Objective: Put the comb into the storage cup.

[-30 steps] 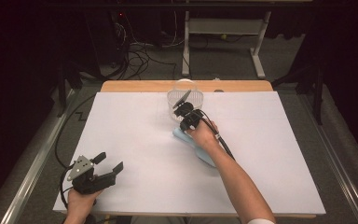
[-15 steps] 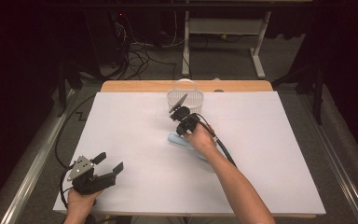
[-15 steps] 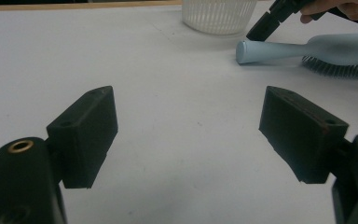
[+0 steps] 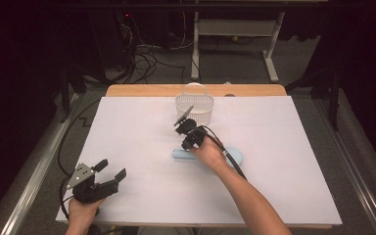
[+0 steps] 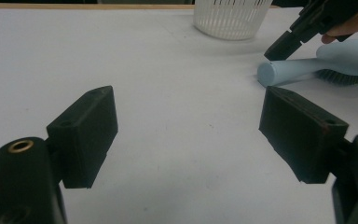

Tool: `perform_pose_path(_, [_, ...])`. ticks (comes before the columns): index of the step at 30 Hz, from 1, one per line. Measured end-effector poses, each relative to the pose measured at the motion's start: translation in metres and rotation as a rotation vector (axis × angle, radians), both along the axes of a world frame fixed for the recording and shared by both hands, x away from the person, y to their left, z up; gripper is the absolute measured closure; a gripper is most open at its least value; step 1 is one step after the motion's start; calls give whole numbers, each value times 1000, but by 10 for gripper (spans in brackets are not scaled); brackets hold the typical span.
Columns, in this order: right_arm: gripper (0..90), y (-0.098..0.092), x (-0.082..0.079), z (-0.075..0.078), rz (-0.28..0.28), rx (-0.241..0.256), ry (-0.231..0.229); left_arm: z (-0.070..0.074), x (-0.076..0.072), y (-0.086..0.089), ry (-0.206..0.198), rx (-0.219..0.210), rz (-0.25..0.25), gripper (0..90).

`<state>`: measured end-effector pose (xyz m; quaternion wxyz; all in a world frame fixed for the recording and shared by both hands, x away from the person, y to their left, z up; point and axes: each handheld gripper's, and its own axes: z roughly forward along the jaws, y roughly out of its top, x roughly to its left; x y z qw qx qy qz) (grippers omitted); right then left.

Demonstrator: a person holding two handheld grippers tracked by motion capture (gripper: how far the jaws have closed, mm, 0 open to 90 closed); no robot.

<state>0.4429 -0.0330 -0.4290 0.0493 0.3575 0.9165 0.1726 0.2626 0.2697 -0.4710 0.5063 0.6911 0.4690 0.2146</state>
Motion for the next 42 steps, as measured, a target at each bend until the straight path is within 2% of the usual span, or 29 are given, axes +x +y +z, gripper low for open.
perform_pose_path(1, [900,-1,-1,-1,16,1,-8,0,0,-1,1,0,-2,187])
perform_pose_path(16, [900,-3,-19,-3,41,7,9,0,0,-4,-1,22,-11,187])
perform_pose_path(42, [900,-14,-50,-4,102,15,13,0,0,-4,0,23,-10,187])
